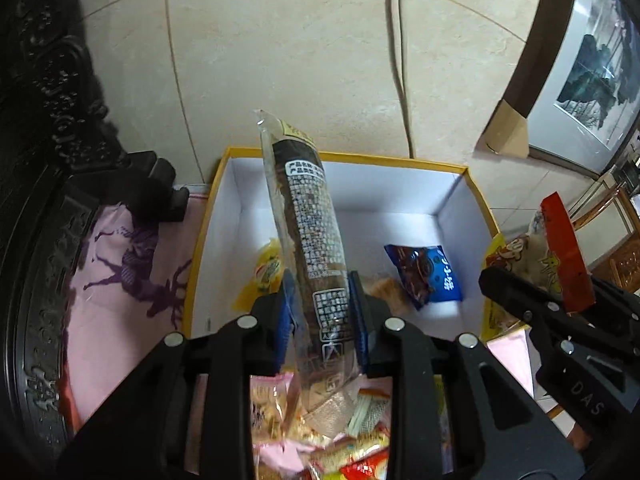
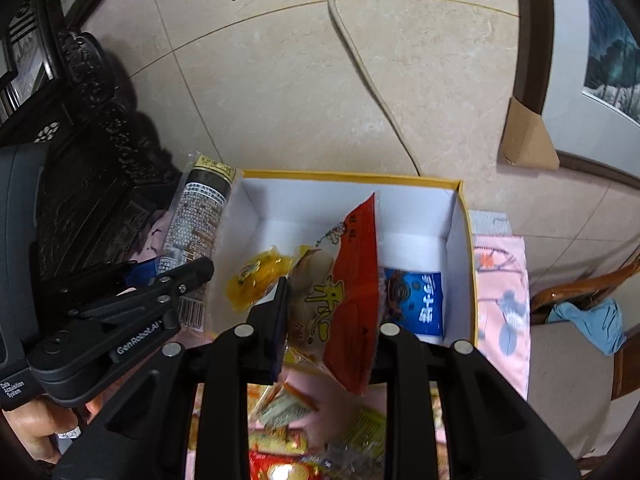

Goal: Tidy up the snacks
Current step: 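Carry both snacks into the yellow box and open both grippers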

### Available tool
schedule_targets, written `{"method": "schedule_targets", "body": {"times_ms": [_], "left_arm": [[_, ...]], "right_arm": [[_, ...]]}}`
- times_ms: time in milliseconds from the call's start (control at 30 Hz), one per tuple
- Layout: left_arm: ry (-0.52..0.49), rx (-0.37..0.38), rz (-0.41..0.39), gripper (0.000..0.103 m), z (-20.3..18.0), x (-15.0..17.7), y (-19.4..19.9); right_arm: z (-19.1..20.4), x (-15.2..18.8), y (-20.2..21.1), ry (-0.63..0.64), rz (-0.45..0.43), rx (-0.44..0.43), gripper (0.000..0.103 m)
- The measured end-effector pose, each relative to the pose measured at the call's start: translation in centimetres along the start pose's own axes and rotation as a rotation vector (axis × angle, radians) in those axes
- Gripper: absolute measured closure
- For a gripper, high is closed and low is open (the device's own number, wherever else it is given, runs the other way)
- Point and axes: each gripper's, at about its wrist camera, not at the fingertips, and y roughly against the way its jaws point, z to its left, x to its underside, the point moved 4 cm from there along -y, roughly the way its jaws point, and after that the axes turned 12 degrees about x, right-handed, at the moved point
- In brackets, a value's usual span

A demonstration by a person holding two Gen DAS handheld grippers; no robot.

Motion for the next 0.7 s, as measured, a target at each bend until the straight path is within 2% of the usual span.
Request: {"method": "schedule_targets", "body": {"times_ms": [33,67,100,133,200,500,700], "left_arm": [[0.003,-0.004,0.011,0.072,0.2,-0.4,-0.6],[0.007,-0.018,0.013,0.063,0.3,-0.7,-1.0],[0.014,-0.031,0.007,0.027,0.6,-1.0,-1.2],[0.031,-0.056,-0.01,0.017,1.0,-1.5,-1.4],[0.052,-0.054,-0.032,0.013,1.6,-2.2,-1.3],[0.071,-0.046,-0.047,0.012,2.5,-2.4,-0.9],[0.073,-0.036,-0.064,0.01,2.5,0.0,2.5]], "right_arm": [[0.1,-0.2,-0.5,0.005,0.011,0.005,0.074],[0.1,-0.5,-1.2,0.007,0.024,0.019,0.072],[0.1,-0.7,-1.6,0.008,0.029,0.031,0.067],[-0.1,-1.1,-2.2,0.003,0.028,0.056,0.055],[-0.8,-1.5,-2.6,-0.034,-0.001,0.087,0.043],[-1.2,-1.5,-3.5,-0.061,0.017,0.071,0.043],[-2.0,0.6,-0.6,-0.018,0.016,0.047,0.043]]}}
